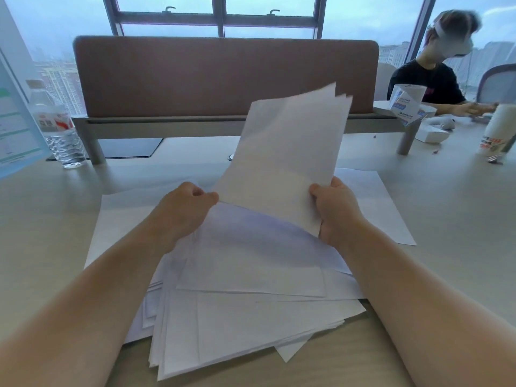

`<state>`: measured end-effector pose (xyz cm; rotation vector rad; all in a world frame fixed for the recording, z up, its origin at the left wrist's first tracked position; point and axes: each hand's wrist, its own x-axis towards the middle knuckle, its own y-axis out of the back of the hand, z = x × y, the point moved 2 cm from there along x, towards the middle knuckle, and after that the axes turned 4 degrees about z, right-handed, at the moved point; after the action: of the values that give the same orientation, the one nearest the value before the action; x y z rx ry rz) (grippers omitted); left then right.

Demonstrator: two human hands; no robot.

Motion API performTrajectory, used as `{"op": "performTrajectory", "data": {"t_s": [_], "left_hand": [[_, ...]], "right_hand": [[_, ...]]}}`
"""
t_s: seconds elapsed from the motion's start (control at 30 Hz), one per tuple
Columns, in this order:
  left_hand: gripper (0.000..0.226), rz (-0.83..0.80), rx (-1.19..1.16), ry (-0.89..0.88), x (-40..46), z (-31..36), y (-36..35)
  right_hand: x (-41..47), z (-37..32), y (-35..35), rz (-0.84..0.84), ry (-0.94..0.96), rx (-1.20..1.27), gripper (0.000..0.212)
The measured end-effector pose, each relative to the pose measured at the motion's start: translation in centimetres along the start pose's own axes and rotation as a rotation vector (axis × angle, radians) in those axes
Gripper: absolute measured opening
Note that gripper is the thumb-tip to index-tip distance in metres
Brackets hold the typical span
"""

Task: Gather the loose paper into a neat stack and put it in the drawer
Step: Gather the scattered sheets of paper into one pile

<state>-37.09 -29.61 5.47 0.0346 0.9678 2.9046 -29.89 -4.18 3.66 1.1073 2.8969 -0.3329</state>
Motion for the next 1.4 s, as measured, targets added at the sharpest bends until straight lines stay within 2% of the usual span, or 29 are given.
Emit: {"op": "performTrajectory", "data": {"t_s": [0.07, 0.13, 0.23, 0.33, 0.47, 0.57, 0.63, 0.7, 0.8, 0.87, 0.93, 1.0, 1.03, 1.1, 1.17, 1.2, 1.27, 1.33, 1.4], "left_hand": [[0.013, -0.068, -0.352, 0.122, 0.1, 0.5, 0.0], [0.006, -0.155, -0.602, 0.206, 0.0, 0.7, 0.0], [0.016, -0.217, -0.84, 0.293, 0.5, 0.1, -0.2], [0.025, -0.286, -0.795, 0.337, 0.5, -0.2, -0.5], [0.013, -0.36, -0.428, 0.223, -0.4, -0.4, -1.1], [0.012, -0.175, -0.029, 0.017, -0.3, -0.6, -1.1], [0.018, -0.005, 0.045, -0.077, 0.0, -0.5, -0.7], [0.017, 0.094, -0.16, -0.097, 0.6, -0.6, -0.3], [0.02, 0.099, -0.636, 0.001, 0.8, -0.5, 0.1], [0.018, 0.111, -0.745, 0.013, 0.8, -0.2, 0.1], [0.022, 0.055, -0.854, 0.029, 0.3, 0.2, 0.0], [0.023, -0.029, -0.823, 0.002, -0.2, 0.7, -0.2], [0.021, -0.037, -0.709, -0.045, -0.2, 0.6, -0.4], [0.016, 0.058, -0.44, -0.132, -0.3, 0.5, -0.5], [0.015, 0.117, -0.376, -0.186, -0.5, 0.5, -0.4], [0.015, 0.1, -0.435, -0.214, -0.5, 0.5, -0.4], [0.016, -0.011, -0.698, -0.182, -0.8, 1.0, -0.1], [0.033, -0.197, -0.948, -0.014, -0.9, 1.4, -0.1], [0.057, -0.367, -0.968, 0.178, -0.5, 1.2, -0.3]], "right_hand": [[-0.1, 0.5, -0.4, -0.011, -0.018, -0.019, 0.034], [-0.3, 0.7, -0.7, -0.012, -0.018, -0.029, 0.035], [-0.3, 0.5, -0.6, 0.004, -0.028, -0.015, 0.033], [-0.1, 0.6, -0.5, 0.028, -0.038, 0.027, 0.034], [-0.2, 0.4, -0.2, 0.07, -0.048, 0.091, 0.029], [-0.1, 0.1, 0.0, 0.072, -0.049, 0.114, 0.021], [-0.1, 0.1, 0.0, 0.049, -0.039, 0.1, 0.018], [-0.3, 0.0, -0.2, 0.026, 0.004, 0.042, 0.018], [-0.6, 0.1, -0.7, -0.02, 0.08, -0.074, 0.018], [-0.9, 0.2, -1.0, -0.055, 0.107, -0.173, 0.017], [-1.3, 0.3, -1.2, -0.089, 0.121, -0.258, 0.015], [-1.5, 0.4, -1.3, -0.135, 0.148, -0.315, 0.025], [-1.6, 0.4, -1.3, -0.16, 0.142, -0.312, 0.034], [-1.5, 0.5, -1.3, -0.214, 0.076, -0.288, 0.051], [-1.5, 0.7, -1.3, -0.275, 0.04, -0.332, 0.033], [-1.5, 0.7, -1.3, -0.281, 0.049, -0.378, 0.023], [-1.5, 0.3, -1.1, -0.208, 0.132, -0.409, 0.016], [-1.2, -0.5, -0.6, -0.112, 0.193, -0.296, 0.019], [-0.8, -1.4, 0.1, -0.02, 0.148, -0.055, 0.02]]}}
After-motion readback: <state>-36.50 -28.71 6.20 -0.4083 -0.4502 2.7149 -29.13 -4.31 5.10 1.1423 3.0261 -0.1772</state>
